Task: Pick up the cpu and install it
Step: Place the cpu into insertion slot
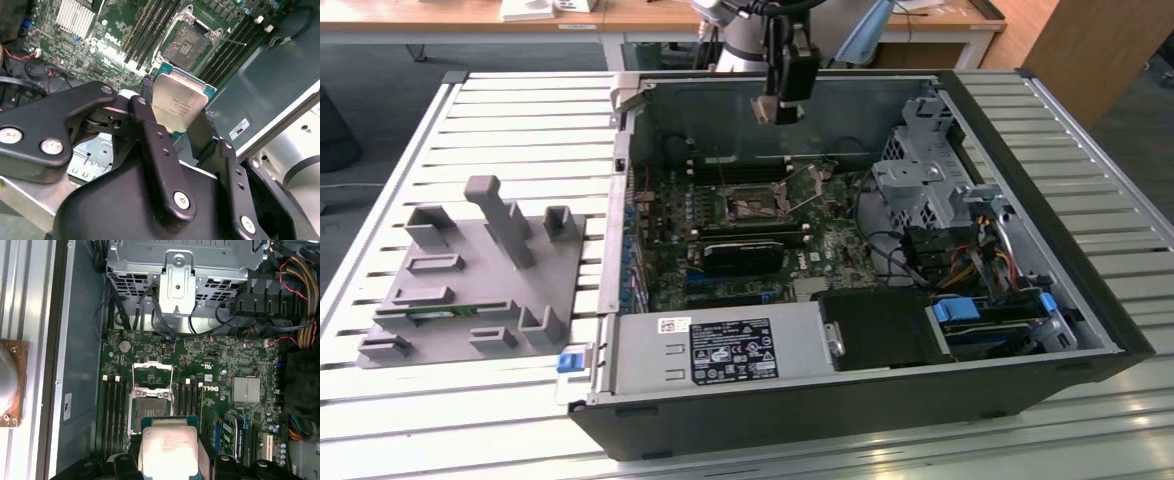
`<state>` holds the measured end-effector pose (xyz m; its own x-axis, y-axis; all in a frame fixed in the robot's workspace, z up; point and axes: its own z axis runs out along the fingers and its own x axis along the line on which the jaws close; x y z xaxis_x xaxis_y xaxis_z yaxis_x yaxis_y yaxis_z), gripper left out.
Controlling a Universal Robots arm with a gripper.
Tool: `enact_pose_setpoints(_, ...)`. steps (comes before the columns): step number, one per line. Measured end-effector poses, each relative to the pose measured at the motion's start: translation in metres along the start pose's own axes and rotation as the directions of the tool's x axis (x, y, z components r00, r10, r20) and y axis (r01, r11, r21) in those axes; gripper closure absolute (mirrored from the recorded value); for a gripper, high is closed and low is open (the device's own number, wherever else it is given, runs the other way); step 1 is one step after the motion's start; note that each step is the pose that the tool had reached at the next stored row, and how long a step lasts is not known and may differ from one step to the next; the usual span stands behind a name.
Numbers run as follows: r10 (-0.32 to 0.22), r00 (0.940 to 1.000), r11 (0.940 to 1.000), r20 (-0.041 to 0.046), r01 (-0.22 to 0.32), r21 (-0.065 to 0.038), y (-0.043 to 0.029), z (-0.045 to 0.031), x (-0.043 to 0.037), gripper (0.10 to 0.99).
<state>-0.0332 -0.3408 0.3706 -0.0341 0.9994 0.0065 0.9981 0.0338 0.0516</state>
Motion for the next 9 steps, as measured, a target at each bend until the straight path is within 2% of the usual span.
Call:
enact_pose_setpoints(6,0.039,0.9992,0.9992,0.003,-0.039,0.0,-0.0001,0.0011,0.0,0.561)
enact_pose_setpoints(9,0.04,0.9991,0.9992,0.0106,-0.04,0.0,-0.0001,0.0019,0.0,0.561)
